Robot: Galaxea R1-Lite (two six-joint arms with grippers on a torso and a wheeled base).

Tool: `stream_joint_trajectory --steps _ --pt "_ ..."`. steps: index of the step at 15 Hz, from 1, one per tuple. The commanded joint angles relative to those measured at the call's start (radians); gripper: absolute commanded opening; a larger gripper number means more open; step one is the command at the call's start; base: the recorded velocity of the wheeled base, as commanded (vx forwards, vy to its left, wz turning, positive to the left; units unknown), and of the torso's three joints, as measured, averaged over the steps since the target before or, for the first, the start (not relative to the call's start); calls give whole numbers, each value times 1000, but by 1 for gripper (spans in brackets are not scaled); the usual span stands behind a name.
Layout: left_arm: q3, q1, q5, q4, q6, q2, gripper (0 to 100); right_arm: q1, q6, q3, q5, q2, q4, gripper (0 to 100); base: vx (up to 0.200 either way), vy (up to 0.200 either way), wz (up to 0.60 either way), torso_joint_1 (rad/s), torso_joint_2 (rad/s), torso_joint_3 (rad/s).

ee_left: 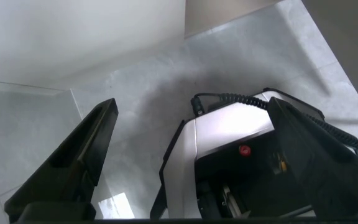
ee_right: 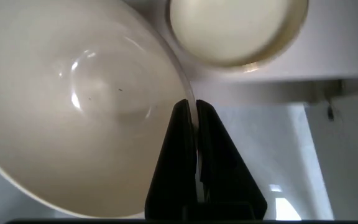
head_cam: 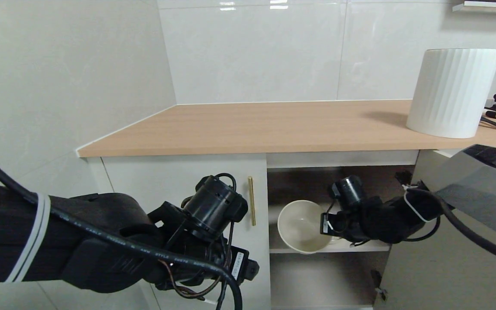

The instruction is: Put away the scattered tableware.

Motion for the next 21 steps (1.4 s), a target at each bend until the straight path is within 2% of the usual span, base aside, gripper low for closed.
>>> stream_joint_trajectory --steps 1,11,21 --pt "1 1 0 0 -1 0 100 -41 1 -11 -16 46 -21 0 0 0 0 0 0 0" --pt "1 1 3 -2 -2 0 100 -186 1 -155 -47 156 -24 0 0 0 0 0 0 0" --pt "-1 1 4 -2 -2 0 100 -204 -2 -212 -54 213 -18 0 0 0 0 0 0 0"
